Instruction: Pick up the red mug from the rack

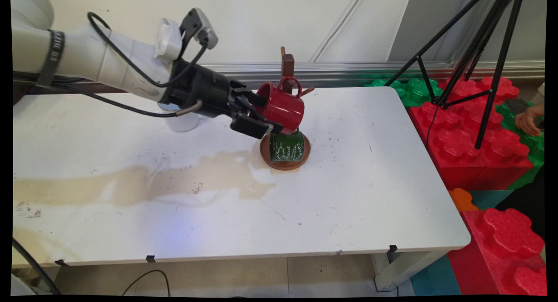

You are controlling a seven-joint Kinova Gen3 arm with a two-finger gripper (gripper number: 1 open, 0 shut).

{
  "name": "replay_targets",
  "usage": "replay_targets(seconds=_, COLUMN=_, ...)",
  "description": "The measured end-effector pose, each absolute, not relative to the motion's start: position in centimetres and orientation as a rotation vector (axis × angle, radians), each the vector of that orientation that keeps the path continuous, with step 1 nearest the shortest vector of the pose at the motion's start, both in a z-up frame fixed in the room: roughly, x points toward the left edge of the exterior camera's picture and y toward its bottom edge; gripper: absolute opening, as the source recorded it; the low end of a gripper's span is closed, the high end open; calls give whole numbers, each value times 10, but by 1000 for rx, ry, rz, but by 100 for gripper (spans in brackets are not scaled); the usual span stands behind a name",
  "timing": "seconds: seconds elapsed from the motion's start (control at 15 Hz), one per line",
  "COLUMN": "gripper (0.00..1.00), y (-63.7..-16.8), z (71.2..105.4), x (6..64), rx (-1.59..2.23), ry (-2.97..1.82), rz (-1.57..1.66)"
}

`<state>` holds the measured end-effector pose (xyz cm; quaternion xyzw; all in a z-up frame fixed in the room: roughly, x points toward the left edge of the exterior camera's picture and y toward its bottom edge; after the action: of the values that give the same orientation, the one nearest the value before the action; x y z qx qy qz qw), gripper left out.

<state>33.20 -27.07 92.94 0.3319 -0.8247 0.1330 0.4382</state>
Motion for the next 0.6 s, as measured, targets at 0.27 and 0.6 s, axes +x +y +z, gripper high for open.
replay_targets(seconds=0.27, gripper=100, y=-277, z=923, x=322, rx=848, ry=-2029, rz=319)
replay_targets(seconds=0.6, gripper=100, y=-282, z=919, x=314, rx=871, ry=-2013, rz=312)
